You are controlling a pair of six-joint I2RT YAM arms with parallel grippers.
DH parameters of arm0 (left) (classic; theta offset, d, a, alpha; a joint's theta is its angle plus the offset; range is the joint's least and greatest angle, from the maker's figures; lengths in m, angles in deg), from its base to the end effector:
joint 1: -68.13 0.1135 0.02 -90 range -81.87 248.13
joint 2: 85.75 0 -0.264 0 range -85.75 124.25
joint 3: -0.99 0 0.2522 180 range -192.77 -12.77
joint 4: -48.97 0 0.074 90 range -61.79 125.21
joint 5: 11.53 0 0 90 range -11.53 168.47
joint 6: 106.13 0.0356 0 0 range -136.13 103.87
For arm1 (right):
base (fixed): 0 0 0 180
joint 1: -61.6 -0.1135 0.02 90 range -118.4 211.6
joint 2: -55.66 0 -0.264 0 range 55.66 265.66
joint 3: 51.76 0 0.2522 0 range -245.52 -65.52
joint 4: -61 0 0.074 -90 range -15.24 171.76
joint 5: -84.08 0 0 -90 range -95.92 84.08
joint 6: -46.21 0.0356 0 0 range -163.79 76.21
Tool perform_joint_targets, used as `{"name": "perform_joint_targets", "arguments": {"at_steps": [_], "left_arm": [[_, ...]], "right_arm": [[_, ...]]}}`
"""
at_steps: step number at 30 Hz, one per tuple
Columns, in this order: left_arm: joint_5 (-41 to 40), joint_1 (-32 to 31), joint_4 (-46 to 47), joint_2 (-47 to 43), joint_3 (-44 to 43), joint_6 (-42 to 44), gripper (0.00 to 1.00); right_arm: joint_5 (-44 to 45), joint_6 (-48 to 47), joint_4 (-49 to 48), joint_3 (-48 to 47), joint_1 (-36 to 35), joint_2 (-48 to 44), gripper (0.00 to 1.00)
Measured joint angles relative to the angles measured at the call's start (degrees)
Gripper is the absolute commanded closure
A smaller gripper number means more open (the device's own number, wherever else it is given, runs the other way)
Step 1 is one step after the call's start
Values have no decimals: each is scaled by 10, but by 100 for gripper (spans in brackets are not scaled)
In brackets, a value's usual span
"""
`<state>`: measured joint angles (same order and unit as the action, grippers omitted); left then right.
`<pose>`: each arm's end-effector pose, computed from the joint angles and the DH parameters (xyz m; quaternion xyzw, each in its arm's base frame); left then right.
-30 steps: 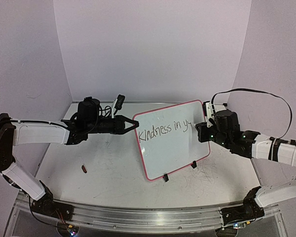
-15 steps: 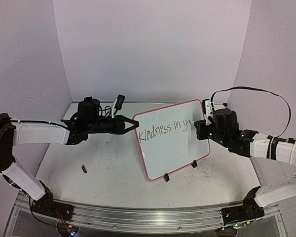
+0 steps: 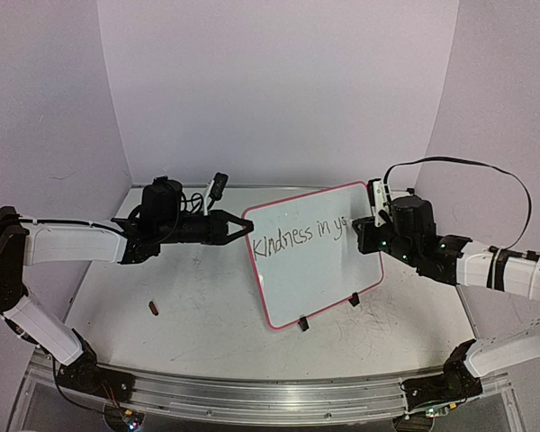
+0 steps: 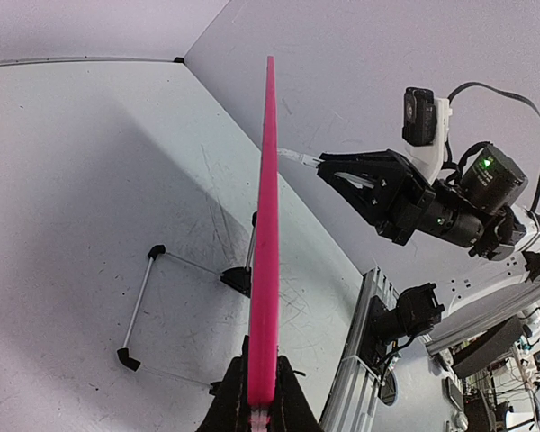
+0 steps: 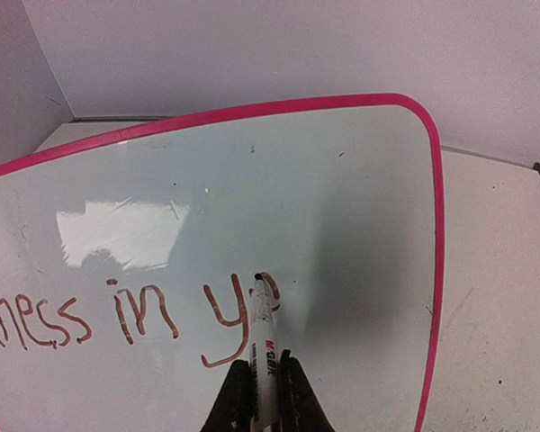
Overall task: Write a sentence on the whiteboard
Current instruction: Write on the whiteboard with the whiteboard.
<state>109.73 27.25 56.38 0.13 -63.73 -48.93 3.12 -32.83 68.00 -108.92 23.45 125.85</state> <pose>0.2432 -0.2350 0.2610 0.2193 0.7440 -0.5261 0.3487 0.2227 0.1678 0.2676 -0.1481 0.8045 0.1788 0.5467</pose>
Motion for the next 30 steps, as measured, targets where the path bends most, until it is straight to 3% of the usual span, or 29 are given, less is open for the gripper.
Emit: {"name": "perform_joint_targets", "arguments": {"at_steps": [22, 30], "left_arm": [[0, 0, 0, -1, 1, 0, 100], [-3, -1, -2, -3, 1, 4, 100]], "right_arm": [[-8, 7, 5, 3, 0, -1, 100], [-4, 9, 44, 10, 1, -45, 100]]}}
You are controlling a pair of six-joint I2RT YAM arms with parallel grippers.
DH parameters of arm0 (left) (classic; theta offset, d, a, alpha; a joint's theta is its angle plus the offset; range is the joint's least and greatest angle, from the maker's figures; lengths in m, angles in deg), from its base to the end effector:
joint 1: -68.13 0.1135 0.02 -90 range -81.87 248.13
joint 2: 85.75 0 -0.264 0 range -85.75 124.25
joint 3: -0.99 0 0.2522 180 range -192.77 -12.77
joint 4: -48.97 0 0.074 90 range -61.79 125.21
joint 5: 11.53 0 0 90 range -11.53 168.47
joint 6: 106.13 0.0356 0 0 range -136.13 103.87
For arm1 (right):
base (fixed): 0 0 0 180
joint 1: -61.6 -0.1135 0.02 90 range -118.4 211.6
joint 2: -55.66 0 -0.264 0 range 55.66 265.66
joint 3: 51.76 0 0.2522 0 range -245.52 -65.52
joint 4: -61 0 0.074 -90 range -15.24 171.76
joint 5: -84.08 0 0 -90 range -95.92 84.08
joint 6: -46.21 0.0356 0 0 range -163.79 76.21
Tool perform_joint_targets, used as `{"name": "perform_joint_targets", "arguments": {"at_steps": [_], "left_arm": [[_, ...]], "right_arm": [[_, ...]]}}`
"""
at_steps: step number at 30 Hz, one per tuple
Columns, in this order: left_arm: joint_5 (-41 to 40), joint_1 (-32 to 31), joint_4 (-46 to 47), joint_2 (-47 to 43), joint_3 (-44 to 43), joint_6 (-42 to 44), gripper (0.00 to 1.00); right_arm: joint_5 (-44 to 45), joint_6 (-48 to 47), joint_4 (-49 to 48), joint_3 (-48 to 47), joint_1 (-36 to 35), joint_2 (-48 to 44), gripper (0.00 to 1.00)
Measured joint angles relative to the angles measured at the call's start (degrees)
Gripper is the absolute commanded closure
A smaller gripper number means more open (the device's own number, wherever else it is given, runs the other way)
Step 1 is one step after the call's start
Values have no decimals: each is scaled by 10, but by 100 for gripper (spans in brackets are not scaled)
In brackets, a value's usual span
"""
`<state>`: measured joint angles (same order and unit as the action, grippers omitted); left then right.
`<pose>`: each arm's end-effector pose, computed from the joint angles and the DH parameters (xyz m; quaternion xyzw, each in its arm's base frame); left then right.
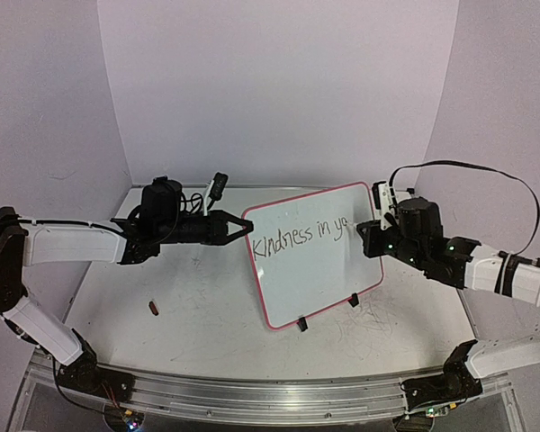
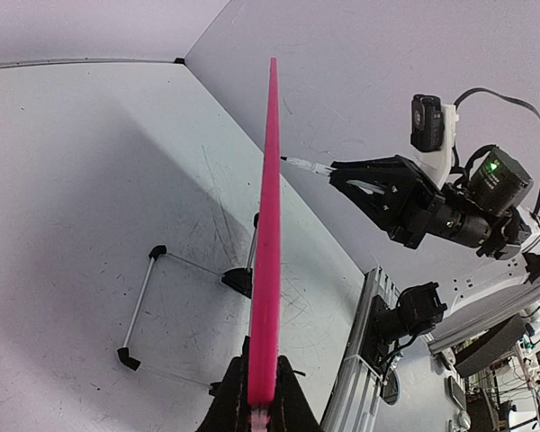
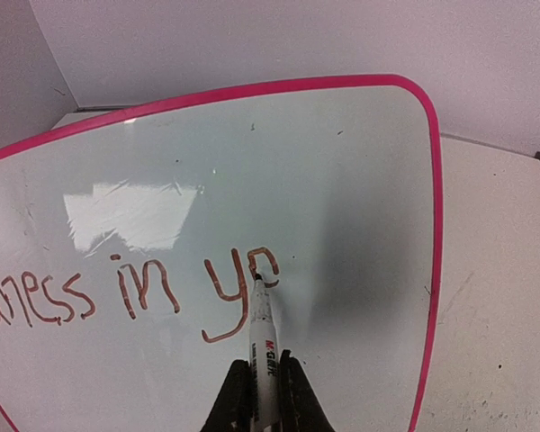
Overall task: Write a sentence on the whiteboard
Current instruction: Write on the whiteboard with the whiteboard.
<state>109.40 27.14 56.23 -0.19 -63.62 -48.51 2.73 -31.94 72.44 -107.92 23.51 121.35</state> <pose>0.2421 -0.2346 0.2618 0.2212 0.7434 -0.5239 0.3522 0.2095 0.1574 0.2733 -0.1449 0.8099 0.1822 0.5384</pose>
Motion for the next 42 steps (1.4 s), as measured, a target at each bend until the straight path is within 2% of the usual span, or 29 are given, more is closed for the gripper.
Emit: {"name": "perform_joint_targets", "arguments": {"at_steps": [4, 42], "left_arm": [[0, 0, 0, 0, 0, 0, 100], [-1, -1, 0, -1, 0, 4, 100]], "right_arm": [[7, 0, 0, 1, 9, -17, 100], [7, -11, -23, -11, 21, 37, 100]]}}
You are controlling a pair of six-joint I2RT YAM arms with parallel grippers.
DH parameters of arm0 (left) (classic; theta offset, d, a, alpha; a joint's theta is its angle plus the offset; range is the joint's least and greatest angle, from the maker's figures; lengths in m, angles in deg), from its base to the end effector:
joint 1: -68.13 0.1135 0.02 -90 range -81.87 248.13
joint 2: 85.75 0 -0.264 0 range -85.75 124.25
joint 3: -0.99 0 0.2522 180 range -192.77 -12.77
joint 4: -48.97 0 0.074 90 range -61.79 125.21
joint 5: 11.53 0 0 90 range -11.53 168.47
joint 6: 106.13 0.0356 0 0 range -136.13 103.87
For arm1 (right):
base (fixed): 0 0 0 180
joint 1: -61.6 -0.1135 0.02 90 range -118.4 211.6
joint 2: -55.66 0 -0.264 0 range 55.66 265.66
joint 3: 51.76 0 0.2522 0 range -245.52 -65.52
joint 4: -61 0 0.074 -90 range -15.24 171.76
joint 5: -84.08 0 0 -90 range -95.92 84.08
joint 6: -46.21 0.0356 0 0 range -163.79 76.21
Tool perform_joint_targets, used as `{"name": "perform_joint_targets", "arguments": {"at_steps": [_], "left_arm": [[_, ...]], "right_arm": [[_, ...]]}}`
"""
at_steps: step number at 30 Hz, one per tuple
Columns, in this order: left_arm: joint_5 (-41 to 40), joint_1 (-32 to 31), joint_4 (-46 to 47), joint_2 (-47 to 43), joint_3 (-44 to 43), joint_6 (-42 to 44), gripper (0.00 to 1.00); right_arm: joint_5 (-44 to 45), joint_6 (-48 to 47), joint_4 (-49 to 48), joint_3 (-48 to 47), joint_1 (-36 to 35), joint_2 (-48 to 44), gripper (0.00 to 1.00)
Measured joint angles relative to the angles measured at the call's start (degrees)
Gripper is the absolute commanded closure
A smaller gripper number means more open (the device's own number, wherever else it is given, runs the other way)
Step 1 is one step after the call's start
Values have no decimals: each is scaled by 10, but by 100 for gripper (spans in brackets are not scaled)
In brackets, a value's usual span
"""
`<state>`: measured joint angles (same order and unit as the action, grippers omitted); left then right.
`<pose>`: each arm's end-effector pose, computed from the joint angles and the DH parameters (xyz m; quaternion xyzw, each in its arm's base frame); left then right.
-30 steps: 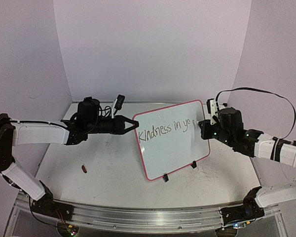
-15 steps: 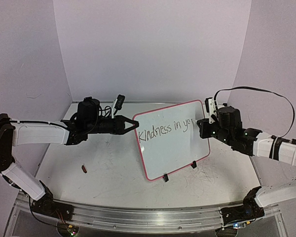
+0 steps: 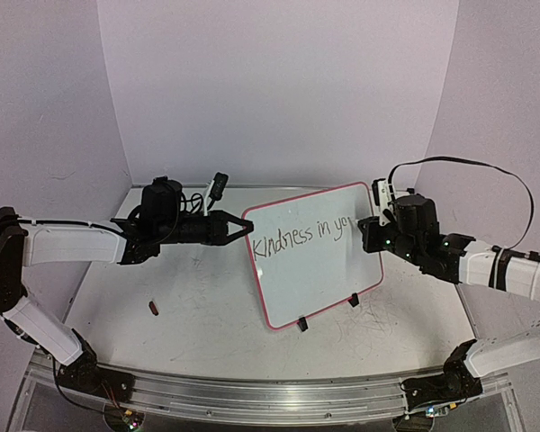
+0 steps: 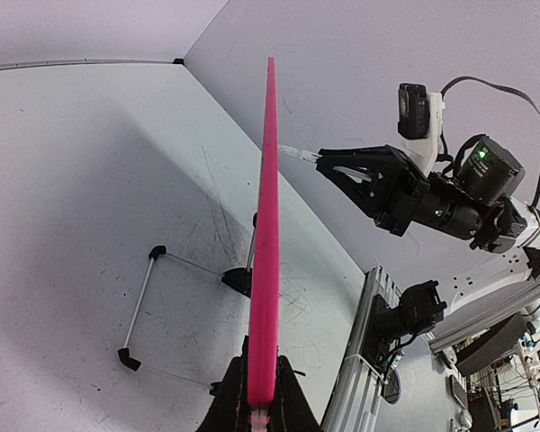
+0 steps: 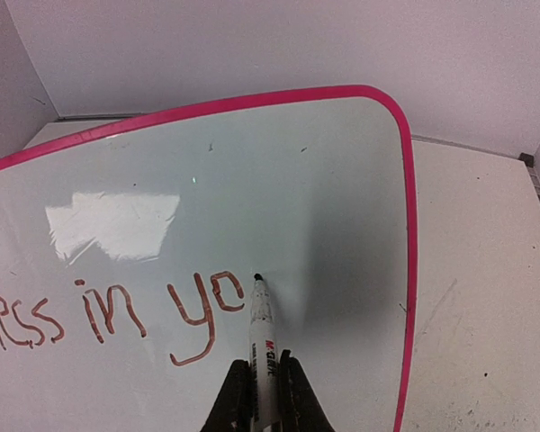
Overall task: Write a sentence on the whiteboard
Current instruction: Write on the whiteboard with the whiteboard.
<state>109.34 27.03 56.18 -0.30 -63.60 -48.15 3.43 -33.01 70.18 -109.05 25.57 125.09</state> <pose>0.2414 -0.2349 0.2622 0.2240 0.7424 -0.5229 0.3539 0.2262 0.1574 0.2680 -0.1350 0.8131 0.1616 0.5427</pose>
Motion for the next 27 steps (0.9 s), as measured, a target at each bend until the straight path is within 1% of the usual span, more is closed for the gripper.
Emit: {"name": "perform_joint_targets", "arguments": {"at_steps": [27], "left_arm": [[0, -1, 0, 0, 0, 0, 100]], "right_arm": [[-3, 9, 6, 14, 0, -8, 100]]}}
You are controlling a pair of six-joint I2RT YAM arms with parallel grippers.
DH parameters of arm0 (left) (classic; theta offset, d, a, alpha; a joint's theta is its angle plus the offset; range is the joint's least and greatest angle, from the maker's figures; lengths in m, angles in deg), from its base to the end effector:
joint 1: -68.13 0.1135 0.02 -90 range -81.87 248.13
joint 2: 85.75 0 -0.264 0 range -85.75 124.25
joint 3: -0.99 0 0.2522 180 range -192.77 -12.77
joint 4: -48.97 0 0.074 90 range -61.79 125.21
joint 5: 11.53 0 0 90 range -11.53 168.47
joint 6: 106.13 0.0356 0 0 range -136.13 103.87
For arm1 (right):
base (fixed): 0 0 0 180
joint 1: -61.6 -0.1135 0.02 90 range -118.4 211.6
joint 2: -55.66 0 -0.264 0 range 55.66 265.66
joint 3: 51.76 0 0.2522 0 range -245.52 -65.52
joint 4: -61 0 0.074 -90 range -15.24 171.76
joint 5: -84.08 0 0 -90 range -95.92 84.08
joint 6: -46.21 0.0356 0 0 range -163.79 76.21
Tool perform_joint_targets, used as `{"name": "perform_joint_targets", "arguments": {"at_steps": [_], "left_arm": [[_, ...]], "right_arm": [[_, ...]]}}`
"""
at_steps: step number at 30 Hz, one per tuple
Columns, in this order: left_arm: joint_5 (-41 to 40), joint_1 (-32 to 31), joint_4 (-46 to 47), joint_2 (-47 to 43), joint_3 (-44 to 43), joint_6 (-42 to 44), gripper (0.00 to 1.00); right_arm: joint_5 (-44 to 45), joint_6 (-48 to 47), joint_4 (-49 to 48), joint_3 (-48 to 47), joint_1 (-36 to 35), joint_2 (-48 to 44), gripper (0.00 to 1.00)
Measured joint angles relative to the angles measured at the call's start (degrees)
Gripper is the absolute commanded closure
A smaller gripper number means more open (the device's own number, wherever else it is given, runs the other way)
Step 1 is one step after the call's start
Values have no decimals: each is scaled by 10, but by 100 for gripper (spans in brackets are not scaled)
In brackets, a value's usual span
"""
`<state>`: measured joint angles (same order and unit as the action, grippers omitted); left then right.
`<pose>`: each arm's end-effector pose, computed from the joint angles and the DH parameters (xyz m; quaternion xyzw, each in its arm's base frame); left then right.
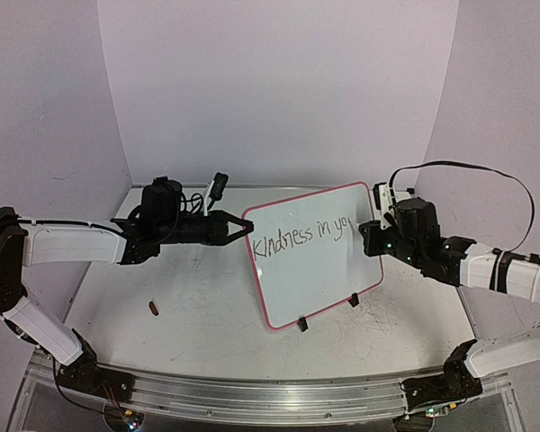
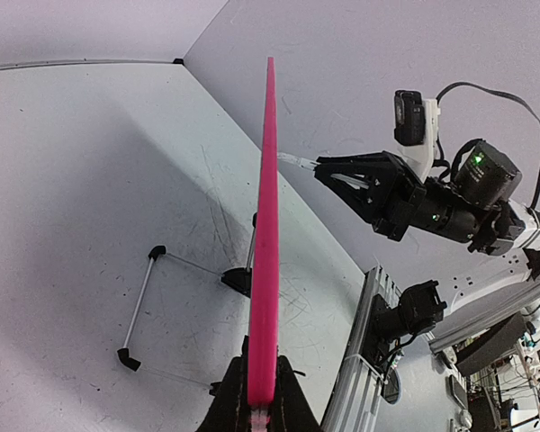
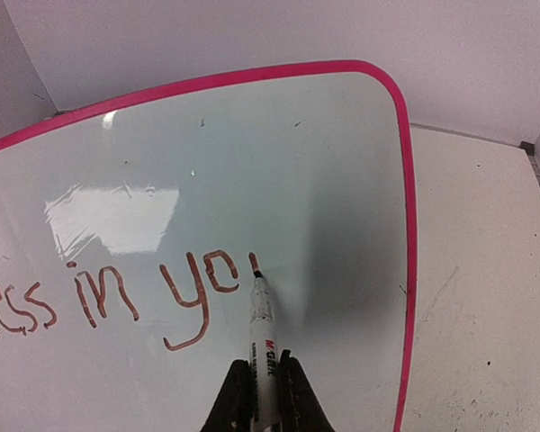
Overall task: Write a sentence on the whiteboard
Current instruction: Write on the whiteboard with the whiteboard.
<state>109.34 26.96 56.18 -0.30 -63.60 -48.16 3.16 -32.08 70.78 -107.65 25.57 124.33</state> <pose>0.2412 -0.2352 0.2622 0.2243 0.7423 -0.5232 0.3536 0.2222 0.1547 0.2618 -0.1317 0.8198 0.1637 0.5327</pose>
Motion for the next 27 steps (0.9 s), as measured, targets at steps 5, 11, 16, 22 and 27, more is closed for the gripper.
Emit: {"name": "perform_joint_targets", "arguments": {"at_steps": [5, 11, 16, 22, 27], "left_arm": [[0, 0, 0, 0, 0, 0, 100], [0, 0, 0, 0, 0, 0, 100], [0, 0, 0, 0, 0, -1, 100], [0, 0, 0, 0, 0, -9, 100], [0, 0, 0, 0, 0, -10, 100]], "right_arm": [[3, 2, 3, 0, 0, 0, 100], [13, 2, 3, 0, 0, 0, 100], [22, 2, 2, -2, 0, 5, 100], [29, 1, 0, -18, 0, 20, 100], [35, 1, -4, -25, 0, 26, 100]]}}
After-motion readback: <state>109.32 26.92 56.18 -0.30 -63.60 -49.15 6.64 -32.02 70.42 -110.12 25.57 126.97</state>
